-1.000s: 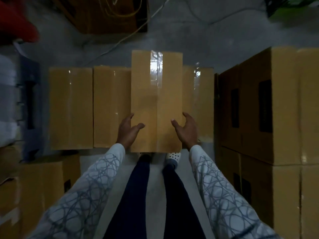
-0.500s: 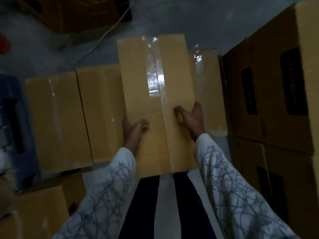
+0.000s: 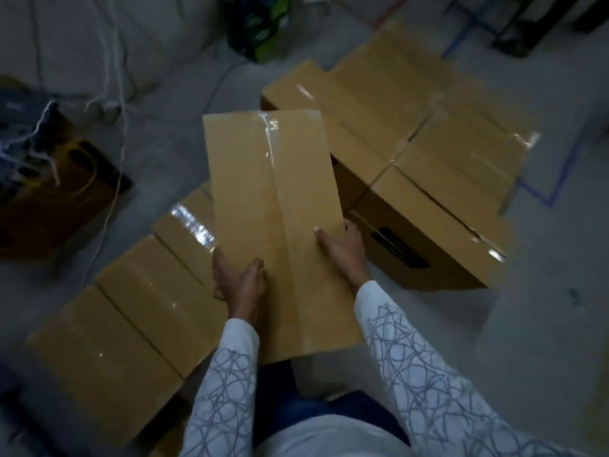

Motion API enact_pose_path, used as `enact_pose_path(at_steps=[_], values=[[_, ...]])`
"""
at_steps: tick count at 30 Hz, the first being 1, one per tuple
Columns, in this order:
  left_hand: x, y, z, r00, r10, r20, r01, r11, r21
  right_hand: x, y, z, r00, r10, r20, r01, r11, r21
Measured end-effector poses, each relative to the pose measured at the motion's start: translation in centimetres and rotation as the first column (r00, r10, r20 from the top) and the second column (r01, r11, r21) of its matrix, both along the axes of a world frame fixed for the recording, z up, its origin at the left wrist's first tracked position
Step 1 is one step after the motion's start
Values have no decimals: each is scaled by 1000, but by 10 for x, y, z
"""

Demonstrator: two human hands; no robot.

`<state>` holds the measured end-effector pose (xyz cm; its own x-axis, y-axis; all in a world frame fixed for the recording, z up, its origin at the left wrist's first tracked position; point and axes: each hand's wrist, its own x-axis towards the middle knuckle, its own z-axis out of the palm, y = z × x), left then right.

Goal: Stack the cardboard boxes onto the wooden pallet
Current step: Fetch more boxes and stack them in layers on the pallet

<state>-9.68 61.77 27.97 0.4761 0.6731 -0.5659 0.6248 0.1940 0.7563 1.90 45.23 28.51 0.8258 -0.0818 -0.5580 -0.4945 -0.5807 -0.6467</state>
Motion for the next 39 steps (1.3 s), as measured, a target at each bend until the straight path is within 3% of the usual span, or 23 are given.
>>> enact_pose_path(at_steps=[2, 5, 7, 10, 14, 17, 20, 23, 28, 33, 39], values=[[10, -26, 26, 988, -156, 6, 153, 977, 148, -24, -50, 22, 991, -131, 20, 129, 990, 60], [26, -76, 65, 924, -380, -36, 364, 850, 381, -77, -126, 47, 935, -352, 29, 345, 928, 138], [34, -121, 90, 856, -509, -91, 478, 712, 515, -119, -172, 56, 877, -479, 27, 469, 868, 166], [42, -207, 117, 719, -647, -253, 615, 423, 665, -173, -231, 59, 765, -640, -73, 634, 727, 263], [39, -328, 130, 509, -761, -403, 683, 71, 727, -223, -296, 50, 617, -755, -221, 777, 542, 319], [42, -404, 121, 329, -836, -438, 686, -107, 720, -244, -340, 37, 474, -816, -332, 873, 384, 301], [53, -472, 109, 170, -860, -481, 697, -240, 675, -253, -383, 28, 386, -854, -348, 914, 302, 272], [72, -539, 99, 69, -878, -473, 707, -292, 644, -249, -433, 14, 324, -900, -290, 939, 269, 214], [127, -644, 96, 3, -906, -424, 682, -308, 663, -194, -526, 25, 293, -940, -175, 951, 268, 153], [211, -722, 107, 16, -926, -377, 701, -258, 664, -114, -608, 66, 300, -948, -108, 947, 283, 151], [281, -800, 114, 19, -929, -370, 721, -243, 649, -42, -692, 69, 319, -940, -121, 944, 303, 130]])
